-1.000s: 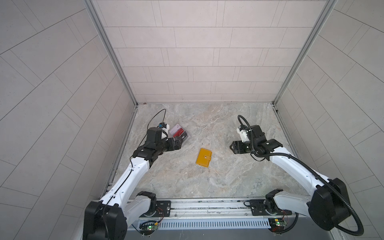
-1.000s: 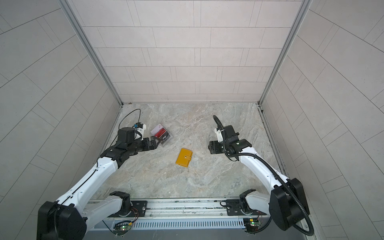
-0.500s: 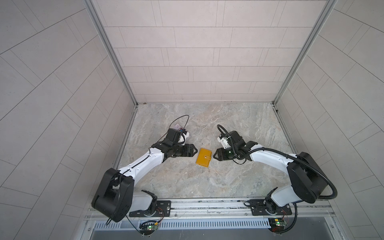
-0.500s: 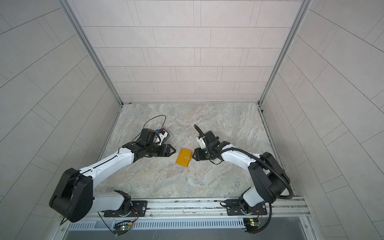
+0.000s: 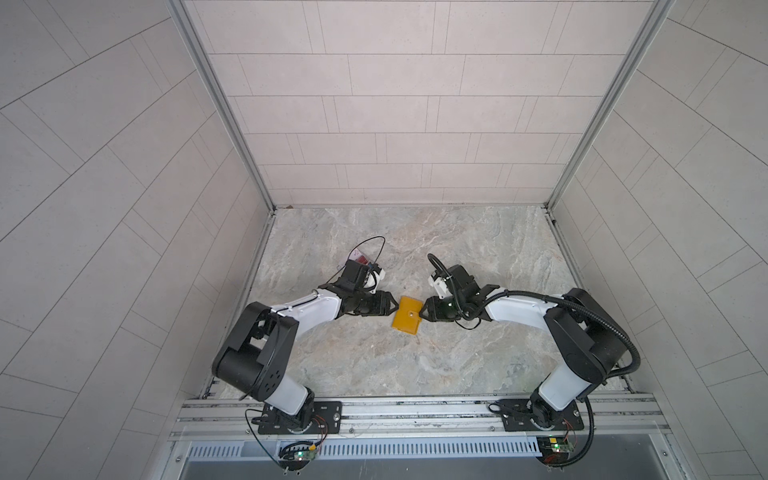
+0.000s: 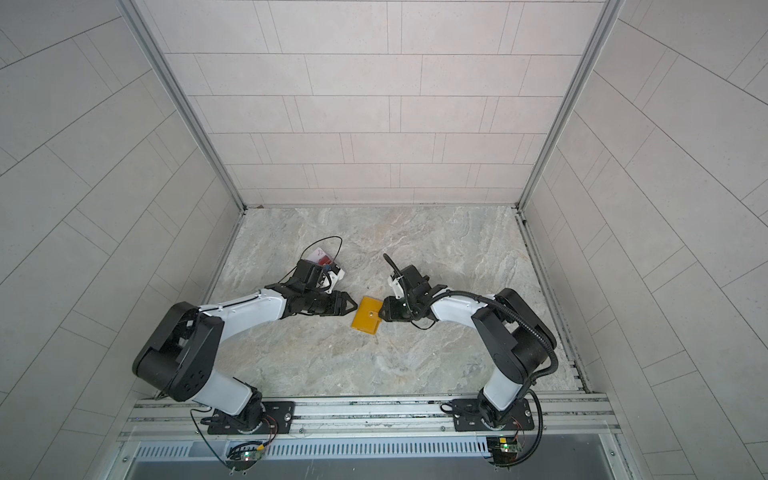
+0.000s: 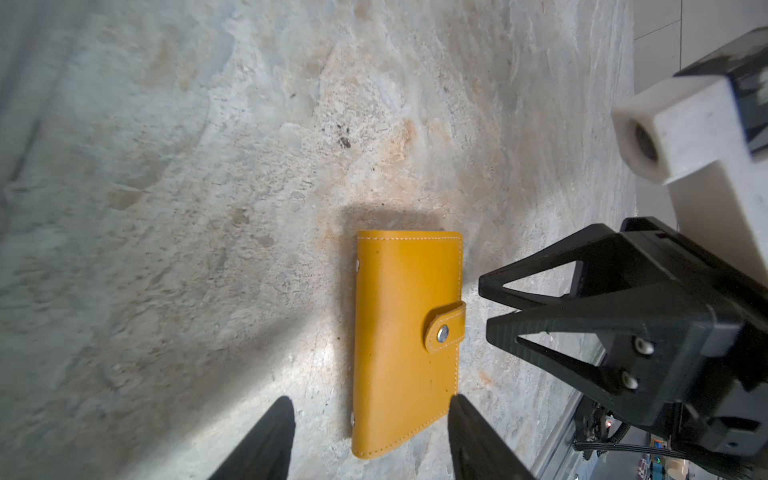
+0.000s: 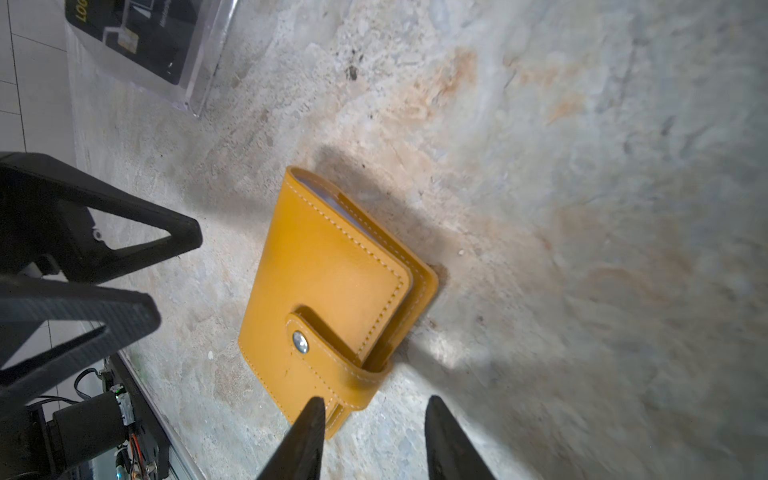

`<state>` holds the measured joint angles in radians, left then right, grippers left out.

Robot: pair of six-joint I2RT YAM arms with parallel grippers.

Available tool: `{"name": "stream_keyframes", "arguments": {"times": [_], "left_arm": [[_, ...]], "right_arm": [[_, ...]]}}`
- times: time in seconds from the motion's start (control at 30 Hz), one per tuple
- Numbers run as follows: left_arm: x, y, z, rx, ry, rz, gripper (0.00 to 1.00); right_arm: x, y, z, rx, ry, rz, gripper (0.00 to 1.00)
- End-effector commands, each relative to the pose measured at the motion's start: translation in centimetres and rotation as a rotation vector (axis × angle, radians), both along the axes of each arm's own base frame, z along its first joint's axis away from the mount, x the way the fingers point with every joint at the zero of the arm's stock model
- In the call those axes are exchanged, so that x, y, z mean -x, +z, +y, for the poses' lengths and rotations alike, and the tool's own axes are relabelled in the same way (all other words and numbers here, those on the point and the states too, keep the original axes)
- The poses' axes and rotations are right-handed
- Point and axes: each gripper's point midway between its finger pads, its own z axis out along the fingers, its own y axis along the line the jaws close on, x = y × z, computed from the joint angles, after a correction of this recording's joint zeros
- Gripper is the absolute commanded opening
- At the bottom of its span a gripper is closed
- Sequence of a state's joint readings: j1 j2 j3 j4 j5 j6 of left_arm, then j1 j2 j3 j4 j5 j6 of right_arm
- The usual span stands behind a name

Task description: Take the credit cards out of the card holder

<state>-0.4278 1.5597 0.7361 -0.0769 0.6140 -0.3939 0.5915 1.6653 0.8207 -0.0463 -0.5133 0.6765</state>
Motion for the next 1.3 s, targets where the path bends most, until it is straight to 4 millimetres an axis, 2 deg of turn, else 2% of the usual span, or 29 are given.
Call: {"name": "stream_keyframes", "arguments": {"times": [0.0, 0.2, 0.43, 0.8, 1.03, 1.27], "left_arm": [[-0.1, -0.2, -0.7, 0.045, -0.02, -0.005, 0.62], [0.5, -1.5, -1.0, 0.062, -0.03, 0.036, 0.6], [1.3, -2.2, -1.6, 0.109, -0.047, 0.075, 0.58], [1.5, -0.4, -3.5, 0.264, -0.066, 0.08, 0.56], [1.6, 0.8, -3.8, 0.307, -0.072, 0.063, 0.45], [1.8, 1.1, -4.0, 0.319, -0.08, 0.068, 0.34]], "right_arm": [[-0.3, 0.0, 0.8, -0.023, -0.007, 0.005, 0.42], [0.0, -1.0, 1.1, -0.024, -0.003, 0.033, 0.37], [0.1, -1.7, 1.5, -0.026, -0.003, 0.048, 0.31], [0.0, -2.3, 1.7, -0.043, -0.02, 0.062, 0.27], [-0.2, -2.5, 1.8, -0.045, -0.029, 0.064, 0.27], [-0.4, -2.1, 1.9, -0.052, -0.028, 0.054, 0.25]]}}
